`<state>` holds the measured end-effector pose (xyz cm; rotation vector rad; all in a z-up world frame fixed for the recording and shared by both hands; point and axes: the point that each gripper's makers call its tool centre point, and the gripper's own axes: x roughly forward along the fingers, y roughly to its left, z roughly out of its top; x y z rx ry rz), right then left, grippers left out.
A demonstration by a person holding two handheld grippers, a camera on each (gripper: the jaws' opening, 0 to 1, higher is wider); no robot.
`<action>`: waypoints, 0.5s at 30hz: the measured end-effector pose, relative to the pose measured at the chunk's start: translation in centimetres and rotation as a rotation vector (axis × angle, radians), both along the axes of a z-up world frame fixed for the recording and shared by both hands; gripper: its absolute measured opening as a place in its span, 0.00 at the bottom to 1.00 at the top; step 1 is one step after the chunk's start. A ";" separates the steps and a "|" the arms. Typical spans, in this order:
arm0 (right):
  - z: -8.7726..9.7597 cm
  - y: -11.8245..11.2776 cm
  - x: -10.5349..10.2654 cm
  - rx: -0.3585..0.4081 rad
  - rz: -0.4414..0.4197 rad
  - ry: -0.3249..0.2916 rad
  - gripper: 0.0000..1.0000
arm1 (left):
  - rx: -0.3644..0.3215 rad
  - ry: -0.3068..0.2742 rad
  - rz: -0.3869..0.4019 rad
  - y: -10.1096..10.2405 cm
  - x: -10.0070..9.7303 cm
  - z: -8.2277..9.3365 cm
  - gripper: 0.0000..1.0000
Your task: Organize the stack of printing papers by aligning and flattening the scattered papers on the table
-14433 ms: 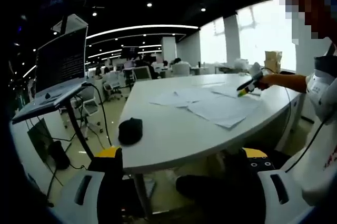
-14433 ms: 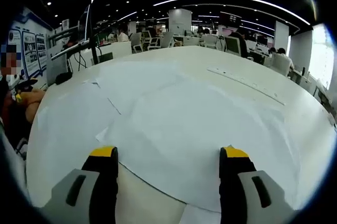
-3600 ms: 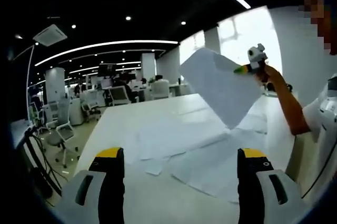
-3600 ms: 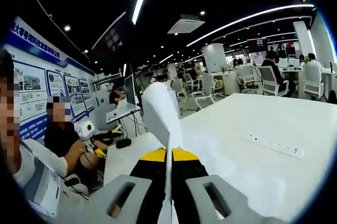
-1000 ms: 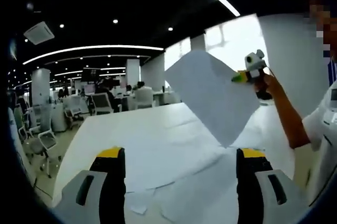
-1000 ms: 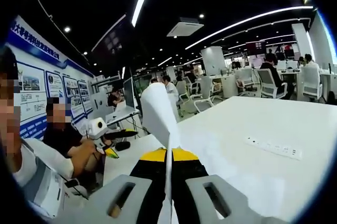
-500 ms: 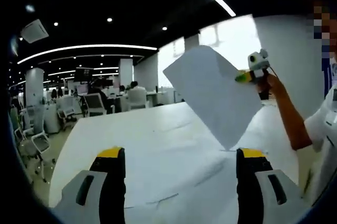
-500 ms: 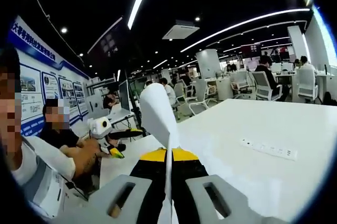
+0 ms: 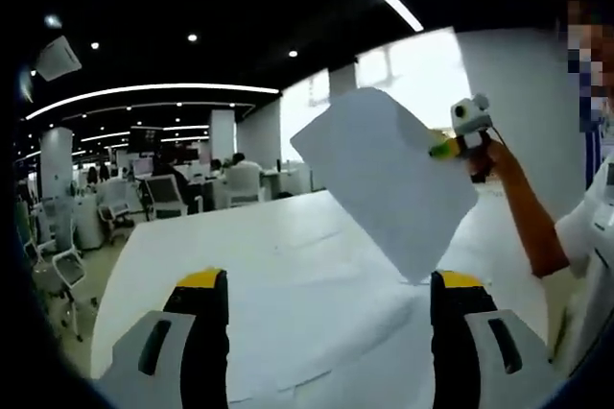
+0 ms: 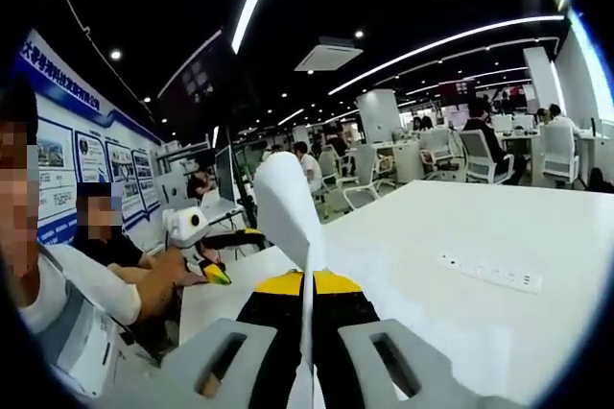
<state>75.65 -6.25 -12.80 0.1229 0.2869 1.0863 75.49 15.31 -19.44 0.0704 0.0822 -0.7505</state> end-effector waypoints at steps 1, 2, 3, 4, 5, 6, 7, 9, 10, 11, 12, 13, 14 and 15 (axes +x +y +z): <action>0.0 -0.1 0.0 0.002 -0.001 -0.001 0.00 | 0.005 -0.001 -0.003 -0.2 0.1 0.1 0.89; 0.1 -0.1 0.0 0.004 -0.002 -0.002 0.00 | 0.006 -0.002 -0.006 -0.4 0.2 0.2 0.89; 0.2 -0.2 0.0 0.007 -0.002 -0.003 0.00 | 0.006 -0.004 -0.010 -0.6 0.3 0.4 0.89; 0.3 -0.2 0.0 0.009 -0.003 -0.005 0.00 | 0.006 -0.006 -0.012 -0.7 0.3 0.5 0.89; 0.4 -0.3 0.0 0.011 -0.003 -0.006 0.00 | 0.006 -0.010 -0.017 -0.9 0.4 0.7 0.89; 0.5 -0.3 -0.1 0.014 -0.003 -0.008 0.00 | 0.007 -0.014 -0.022 -1.2 0.5 0.9 0.89; 0.6 -0.3 -0.1 0.017 -0.002 -0.010 0.00 | 0.009 -0.019 -0.028 -1.5 0.5 1.1 0.89; 0.8 -0.4 -0.1 0.021 0.000 -0.013 0.00 | 0.012 -0.030 -0.040 -2.0 0.8 1.6 0.89; 0.8 -0.3 -0.3 0.023 0.000 -0.016 0.00 | 0.013 -0.034 -0.044 -2.3 0.9 1.8 0.89; 0.9 -0.3 -0.3 0.028 -0.002 -0.017 0.00 | 0.014 -0.039 -0.049 -2.6 1.1 2.0 0.89; 0.8 -0.3 -0.4 0.031 -0.001 -0.017 0.00 | 0.015 -0.047 -0.057 -2.9 1.3 2.2 0.89; 0.8 -0.3 -0.5 0.032 -0.001 -0.018 0.00 | 0.013 -0.053 -0.067 -3.4 1.5 2.5 0.89; 0.9 -0.4 -0.4 0.034 -0.003 -0.018 0.00 | 0.010 -0.052 -0.071 -3.6 1.7 2.5 0.89; 0.9 -0.5 -0.3 0.036 -0.006 -0.016 0.00 | 0.010 -0.053 -0.079 -4.0 1.9 2.6 0.89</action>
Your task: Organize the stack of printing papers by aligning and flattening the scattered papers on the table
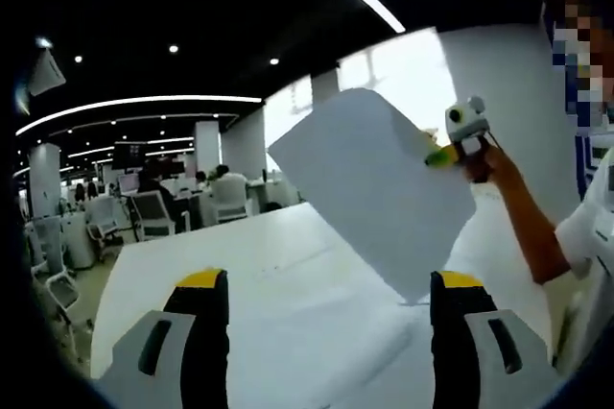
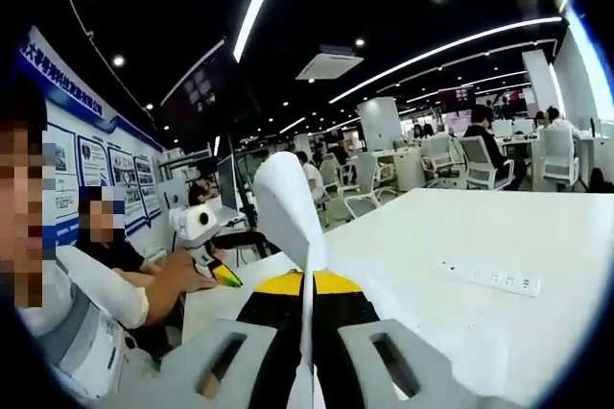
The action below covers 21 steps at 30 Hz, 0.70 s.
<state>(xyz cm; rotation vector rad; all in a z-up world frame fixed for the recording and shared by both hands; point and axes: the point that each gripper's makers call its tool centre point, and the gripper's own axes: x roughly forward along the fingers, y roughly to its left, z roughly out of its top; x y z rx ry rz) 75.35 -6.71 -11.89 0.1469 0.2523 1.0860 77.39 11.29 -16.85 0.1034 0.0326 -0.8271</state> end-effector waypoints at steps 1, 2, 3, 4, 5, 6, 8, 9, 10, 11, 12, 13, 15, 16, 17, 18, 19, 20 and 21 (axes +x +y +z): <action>0.0 0.0 0.0 0.001 0.000 0.000 0.00 | 0.004 -0.006 -0.007 -0.2 0.1 0.1 0.89; 0.0 -0.1 0.0 0.001 0.000 0.001 0.00 | 0.003 -0.011 -0.009 -0.3 0.2 0.2 0.89; 0.0 -0.2 0.1 0.003 -0.002 0.004 0.00 | -0.006 -0.012 -0.008 -0.4 0.5 0.5 0.89; 0.0 -0.2 0.2 0.004 -0.005 0.004 0.00 | -0.016 -0.013 -0.008 -0.4 0.7 0.7 0.89; 0.0 -0.2 0.1 0.004 -0.006 0.004 0.00 | -0.021 -0.013 -0.008 -0.4 0.9 0.8 0.89; 0.0 -0.3 0.1 0.007 -0.006 0.005 0.00 | -0.025 -0.013 0.000 -0.3 1.2 1.0 0.89; 0.2 -0.4 0.1 0.014 -0.004 0.004 0.00 | -0.010 -0.019 0.011 0.0 1.4 0.9 0.89; 0.3 -0.4 0.2 0.018 -0.004 0.003 0.00 | -0.011 -0.023 0.012 0.0 1.5 1.0 0.89; 0.2 -0.4 0.1 0.020 -0.003 0.004 0.00 | -0.016 -0.026 0.014 0.1 1.6 1.1 0.89; 0.1 -0.3 0.0 0.019 -0.002 0.006 0.00 | -0.022 -0.030 0.017 0.1 1.8 1.3 0.89; 0.1 -0.3 0.0 0.018 -0.002 0.007 0.00 | -0.026 -0.033 0.018 0.1 2.1 1.4 0.89; 0.0 -0.2 0.0 0.016 -0.005 0.006 0.00 | -0.032 -0.034 0.018 0.1 2.3 1.5 0.89; -0.1 -0.2 -0.1 0.013 -0.005 0.006 0.00 | -0.043 -0.036 0.011 -0.2 2.8 1.6 0.89; -0.2 -0.2 -0.1 0.013 -0.006 0.006 0.00 | -0.046 -0.034 0.008 -0.3 3.1 1.7 0.89; -0.1 -0.2 -0.1 0.014 -0.008 0.006 0.00 | -0.045 -0.033 0.004 -0.4 3.3 1.7 0.89; -0.1 -0.2 -0.1 0.015 -0.011 0.006 0.00 | -0.047 -0.035 -0.005 -0.6 3.4 1.8 0.89; 0.0 -0.4 0.1 0.015 -0.014 0.007 0.00 | -0.052 -0.037 -0.016 -0.7 3.5 1.9 0.89; -0.1 -0.4 0.1 0.012 -0.017 0.008 0.00 | -0.052 -0.036 -0.025 -0.8 3.6 1.9 0.89; -0.1 -0.5 0.1 0.011 -0.021 0.006 0.00 | -0.046 -0.038 -0.036 -0.8 3.8 1.9 0.89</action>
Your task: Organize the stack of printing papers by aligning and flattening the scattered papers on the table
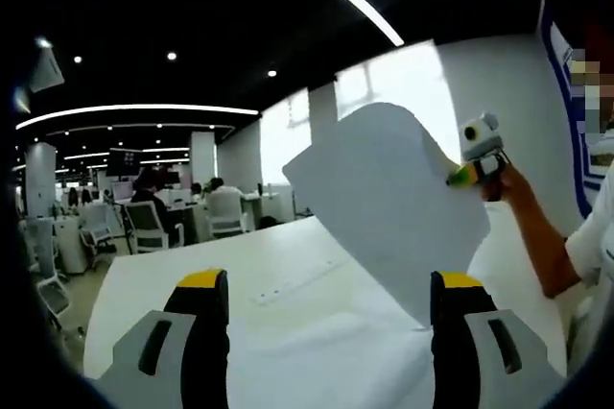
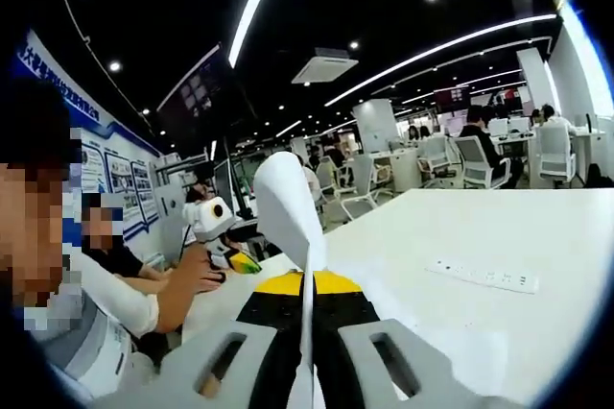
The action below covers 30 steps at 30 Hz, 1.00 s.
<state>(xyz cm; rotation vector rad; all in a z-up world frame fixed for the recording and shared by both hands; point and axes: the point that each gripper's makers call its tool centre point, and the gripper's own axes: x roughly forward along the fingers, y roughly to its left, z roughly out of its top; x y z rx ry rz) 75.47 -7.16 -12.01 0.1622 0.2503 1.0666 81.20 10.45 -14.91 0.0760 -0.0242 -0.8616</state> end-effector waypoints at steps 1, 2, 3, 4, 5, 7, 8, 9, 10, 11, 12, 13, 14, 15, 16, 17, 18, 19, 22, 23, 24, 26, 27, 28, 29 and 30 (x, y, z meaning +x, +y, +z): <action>0.0 0.0 0.0 0.000 -0.001 0.000 0.00 | 0.011 -0.003 -0.006 0.0 0.1 -0.1 0.89; 0.0 0.0 0.1 0.000 0.000 0.001 0.00 | 0.015 -0.005 -0.008 0.1 0.3 -0.1 0.89; 0.0 0.0 0.1 0.000 0.002 0.003 0.00 | 0.016 -0.006 -0.008 0.3 0.6 -0.1 0.89; 0.0 0.1 0.0 0.000 0.003 0.004 0.00 | 0.015 -0.006 -0.007 0.4 0.8 -0.1 0.89; -0.1 0.2 0.0 0.000 0.004 0.003 0.00 | 0.015 -0.006 -0.006 0.5 1.0 -0.1 0.89; -0.1 0.2 0.1 -0.003 0.002 0.005 0.00 | 0.052 0.012 -0.030 0.8 0.9 -1.2 0.89; 0.0 0.1 0.3 -0.003 0.001 0.005 0.00 | 0.055 0.016 -0.033 0.8 1.3 -1.2 0.89; 0.0 0.2 0.4 -0.001 0.002 0.007 0.00 | 0.050 0.023 -0.029 0.8 1.8 -1.0 0.89; 0.0 0.3 0.5 -0.001 0.003 0.011 0.00 | 0.040 0.030 -0.025 0.8 2.1 -0.8 0.89; -0.2 0.4 0.5 -0.011 0.004 0.012 0.00 | 0.037 0.027 -0.033 0.7 2.3 -0.6 0.89; -0.3 0.5 0.5 -0.018 0.000 0.011 0.00 | 0.034 0.028 -0.038 0.7 2.3 -0.5 0.89; -0.3 0.5 0.6 -0.020 -0.001 0.011 0.00 | 0.032 0.029 -0.040 0.7 2.3 -0.5 0.89; -0.3 0.5 0.5 -0.020 -0.002 0.011 0.00 | 0.023 0.024 -0.047 0.6 2.6 -0.1 0.89; -0.3 0.5 0.5 -0.018 -0.004 0.011 0.00 | 0.006 0.025 -0.047 0.6 2.9 0.3 0.89; -0.2 0.4 0.6 -0.017 -0.005 0.010 0.00 | -0.004 0.027 -0.049 0.6 3.0 0.4 0.89; -0.2 0.3 0.6 -0.018 -0.007 0.009 0.00 | -0.018 0.026 -0.056 0.5 3.2 0.6 0.89; -0.1 0.2 0.6 -0.017 -0.010 0.007 0.00 | -0.020 0.024 -0.064 0.4 3.3 0.6 0.89; 0.0 0.1 0.6 -0.013 -0.015 0.004 0.00 | -0.006 0.026 -0.067 0.3 3.3 0.3 0.89; 0.3 0.0 0.7 0.005 -0.016 0.001 0.00 | 0.003 0.024 -0.071 0.0 3.7 -0.1 0.89; 0.3 0.1 0.7 0.007 -0.015 0.000 0.00 | 0.009 0.030 -0.077 -0.1 3.6 -0.4 0.89; 0.3 0.1 0.7 0.006 -0.016 -0.001 0.00 | 0.028 0.037 -0.085 -0.2 3.6 -0.8 0.89; 0.3 0.2 0.8 0.005 -0.015 0.000 0.00 | 0.013 0.039 -0.070 -0.1 3.9 -0.6 0.89; 0.3 0.3 0.8 0.004 -0.013 -0.001 0.00 | 0.007 0.038 -0.067 0.0 4.0 -0.5 0.89; 0.2 0.4 0.8 0.004 -0.011 0.000 0.00 | 0.005 0.037 -0.068 -0.1 3.8 -0.5 0.89; 0.2 0.5 0.8 0.005 -0.007 0.002 0.00 | 0.002 0.036 -0.070 -0.1 3.7 -0.4 0.89; 0.2 0.5 0.9 0.004 -0.003 0.003 0.00 | 0.000 0.036 -0.071 -0.1 3.6 -0.4 0.89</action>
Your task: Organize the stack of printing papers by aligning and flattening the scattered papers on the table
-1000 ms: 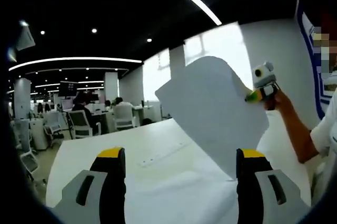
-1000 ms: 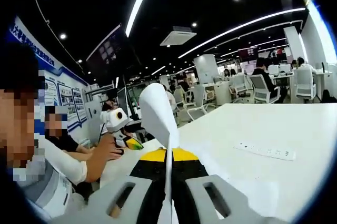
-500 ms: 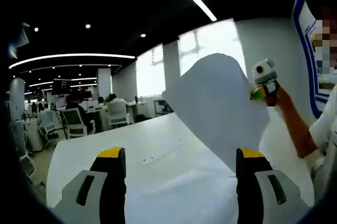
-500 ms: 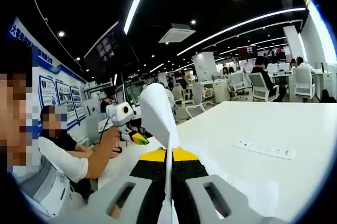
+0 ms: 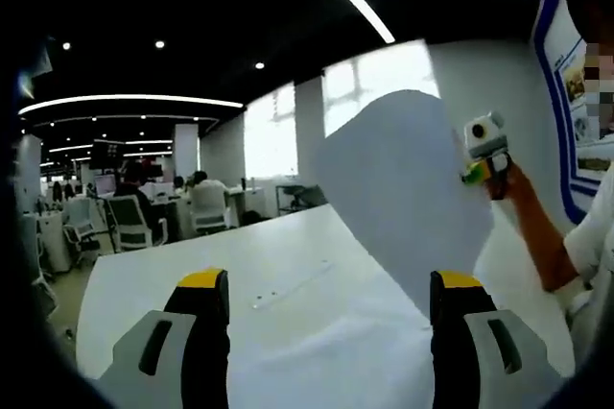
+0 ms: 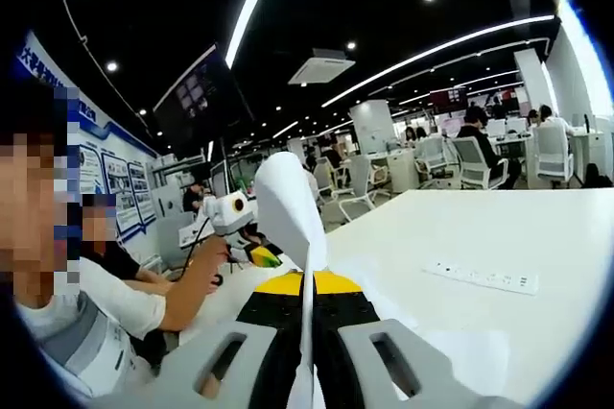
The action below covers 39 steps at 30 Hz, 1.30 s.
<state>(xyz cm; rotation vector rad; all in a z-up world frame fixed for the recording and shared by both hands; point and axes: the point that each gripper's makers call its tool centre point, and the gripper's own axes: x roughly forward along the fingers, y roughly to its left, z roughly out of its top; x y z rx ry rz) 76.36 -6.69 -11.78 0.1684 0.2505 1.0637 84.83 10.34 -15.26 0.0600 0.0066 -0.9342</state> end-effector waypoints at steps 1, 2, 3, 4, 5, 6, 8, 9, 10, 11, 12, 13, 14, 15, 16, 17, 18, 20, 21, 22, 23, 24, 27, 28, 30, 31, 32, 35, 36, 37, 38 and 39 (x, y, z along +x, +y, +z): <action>-0.1 0.1 0.0 -0.001 0.005 0.003 0.00 | -0.001 -0.002 0.000 -0.1 -0.2 0.0 0.89; -0.1 0.1 0.2 0.000 0.006 0.004 0.00 | -0.002 -0.003 0.002 -0.1 -0.2 0.1 0.89; 0.0 0.1 0.3 0.005 0.008 0.005 0.00 | -0.003 -0.006 0.004 -0.1 -0.3 0.1 0.89; -0.1 0.2 0.3 0.009 0.012 0.010 0.00 | -0.004 -0.007 0.002 -0.2 -0.3 0.1 0.89; -0.1 0.3 0.4 0.011 0.013 0.011 0.00 | -0.005 -0.005 0.000 -0.1 -0.3 0.1 0.89; -0.1 0.3 0.6 0.014 0.011 0.012 0.00 | -0.005 -0.004 -0.002 -0.2 -0.3 0.1 0.89; -0.2 0.5 0.7 0.016 0.012 0.018 0.00 | -0.006 0.000 -0.003 -0.3 -0.3 0.0 0.89; -0.3 0.7 0.7 0.014 0.013 0.020 0.00 | -0.005 0.001 -0.006 -0.3 -0.3 0.0 0.89; -0.3 0.8 0.8 0.013 0.014 0.020 0.00 | -0.005 0.002 -0.008 -0.4 -0.3 -0.1 0.89; -0.3 0.9 0.8 0.013 0.015 0.020 0.00 | -0.005 0.002 -0.010 -0.4 -0.3 -0.1 0.89; -0.3 1.0 0.8 0.011 0.016 0.019 0.00 | -0.006 0.001 -0.011 -0.5 -0.4 -0.1 0.89; -0.3 1.1 0.8 0.009 0.018 0.019 0.00 | -0.010 0.002 -0.024 -0.7 -0.5 0.0 0.89; -0.2 1.1 0.8 0.009 0.018 0.014 0.00 | -0.011 0.004 -0.030 -0.9 -0.6 0.0 0.89; -0.1 1.1 0.9 0.011 0.017 0.011 0.00 | -0.012 0.006 -0.036 -0.9 -0.6 0.0 0.89; 0.0 1.2 0.8 0.013 0.018 0.009 0.00 | -0.012 0.004 -0.041 -1.0 -0.6 0.0 0.89; 0.0 1.3 0.7 0.014 0.020 0.008 0.00 | -0.017 0.007 -0.042 -1.0 -0.6 0.0 0.89; 0.1 1.3 0.6 0.014 0.018 0.004 0.00 | -0.021 0.009 -0.042 -0.9 -0.6 0.1 0.89; 0.2 1.4 0.3 0.018 0.014 -0.002 0.00 | -0.027 0.013 -0.042 -0.8 -0.5 0.2 0.89; 0.2 1.4 0.3 0.021 0.014 -0.005 0.00 | -0.030 0.012 -0.041 -0.8 -0.5 0.2 0.89; 0.3 1.4 0.2 0.025 0.015 -0.008 0.00 | -0.034 0.012 -0.042 -0.8 -0.6 0.3 0.89; 0.5 1.3 0.2 0.032 0.016 -0.010 0.00 | -0.035 0.012 -0.044 -0.9 -0.6 0.4 0.89; 0.6 1.3 0.2 0.038 0.018 -0.010 0.00 | -0.036 0.011 -0.045 -0.9 -0.6 0.4 0.89; 0.7 1.4 0.2 0.050 0.027 -0.010 0.00 | -0.037 0.008 -0.052 -1.1 -0.8 0.5 0.89; 0.7 1.6 0.1 0.055 0.031 -0.008 0.00 | -0.038 0.008 -0.053 -1.1 -0.9 0.5 0.89; 0.6 1.7 0.0 0.054 0.033 -0.007 0.00 | -0.035 0.006 -0.054 -1.2 -0.9 0.5 0.89; 0.6 1.7 0.0 0.053 0.034 -0.008 0.00 | -0.035 0.006 -0.055 -1.3 -0.9 0.5 0.89; 0.7 1.7 0.1 0.055 0.034 -0.008 0.00 | -0.035 0.005 -0.056 -1.3 -0.9 0.5 0.89; 1.0 1.6 0.0 0.065 0.038 -0.013 0.00 | -0.036 0.005 -0.062 -1.6 -1.1 0.5 0.89; 1.1 1.6 0.0 0.070 0.039 -0.017 0.00 | -0.036 0.004 -0.065 -1.7 -1.2 0.4 0.89; 1.2 1.6 0.0 0.073 0.041 -0.018 0.00 | -0.038 0.005 -0.068 -1.8 -1.3 0.4 0.89; 1.2 1.6 -0.1 0.075 0.044 -0.018 0.00 | -0.042 0.007 -0.072 -1.9 -1.4 0.4 0.89; 1.3 1.7 -0.1 0.076 0.046 -0.020 0.00 | -0.043 0.007 -0.076 -2.0 -1.4 0.4 0.89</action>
